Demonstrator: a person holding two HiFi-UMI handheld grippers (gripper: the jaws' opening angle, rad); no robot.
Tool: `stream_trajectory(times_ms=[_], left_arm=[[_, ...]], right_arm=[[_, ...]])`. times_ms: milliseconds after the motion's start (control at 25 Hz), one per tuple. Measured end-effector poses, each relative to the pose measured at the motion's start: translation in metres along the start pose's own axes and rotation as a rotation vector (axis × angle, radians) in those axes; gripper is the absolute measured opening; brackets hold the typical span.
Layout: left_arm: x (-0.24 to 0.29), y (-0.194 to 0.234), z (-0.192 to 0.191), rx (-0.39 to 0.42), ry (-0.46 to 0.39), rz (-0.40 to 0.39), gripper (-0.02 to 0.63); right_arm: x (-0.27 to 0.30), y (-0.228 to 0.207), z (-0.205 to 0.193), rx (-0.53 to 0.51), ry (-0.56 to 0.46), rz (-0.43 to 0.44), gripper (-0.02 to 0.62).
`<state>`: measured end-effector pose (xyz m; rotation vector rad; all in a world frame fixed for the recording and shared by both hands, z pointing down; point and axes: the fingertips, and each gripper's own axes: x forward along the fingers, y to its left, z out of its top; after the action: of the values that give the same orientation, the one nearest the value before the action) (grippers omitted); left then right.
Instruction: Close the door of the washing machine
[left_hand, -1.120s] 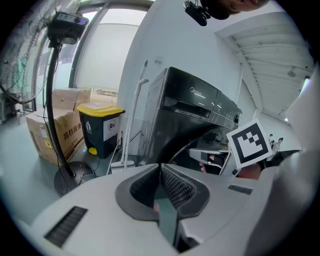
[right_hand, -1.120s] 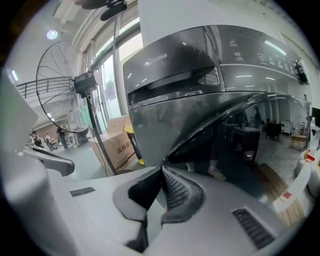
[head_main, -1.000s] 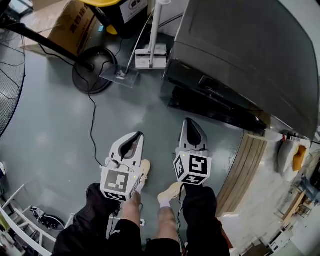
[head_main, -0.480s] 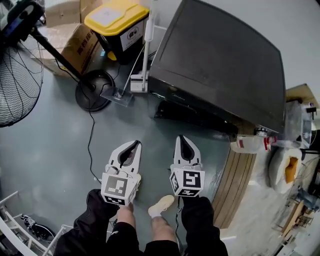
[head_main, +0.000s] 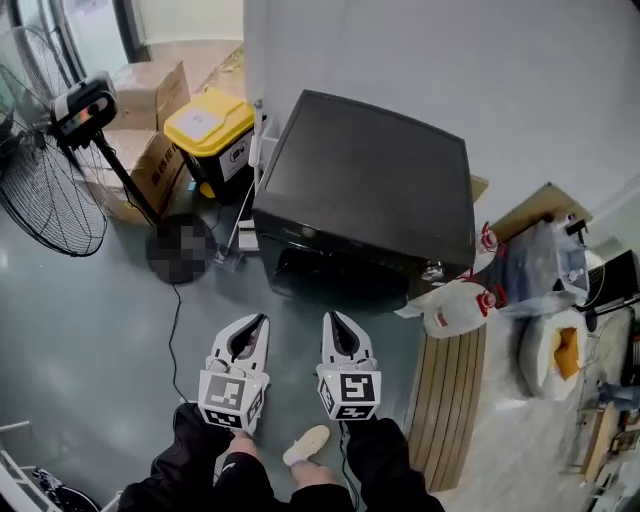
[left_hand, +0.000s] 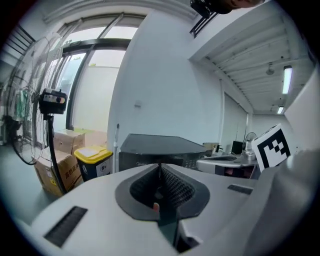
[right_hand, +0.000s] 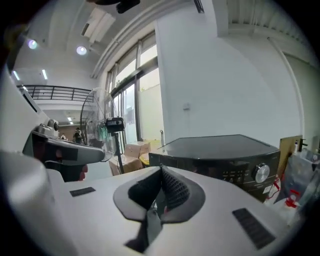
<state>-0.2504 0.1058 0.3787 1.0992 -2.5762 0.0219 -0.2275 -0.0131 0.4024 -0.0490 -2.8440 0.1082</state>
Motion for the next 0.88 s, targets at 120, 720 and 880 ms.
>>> stream_trajectory(times_ms=[120, 720, 880], left_arm=[[-0.026, -0.035, 0.029, 0.025, -0.027, -0.009, 0.032], [-0.152, -0.175, 0.13, 0.122, -0.114, -0.058, 0.032], [-0.174, -0.196, 0.131, 0.13, -0.12, -0.082, 0.032]], right_arm=[[-0.046, -0.006, 0.029, 0.004, -0.035, -0.005, 0.017], [-0.27, -0.031, 0.124, -0.02, -0.154, -0.063, 0.017], [-0.305, -0.034, 0.127, -0.018, -0.176, -0.084, 0.017]])
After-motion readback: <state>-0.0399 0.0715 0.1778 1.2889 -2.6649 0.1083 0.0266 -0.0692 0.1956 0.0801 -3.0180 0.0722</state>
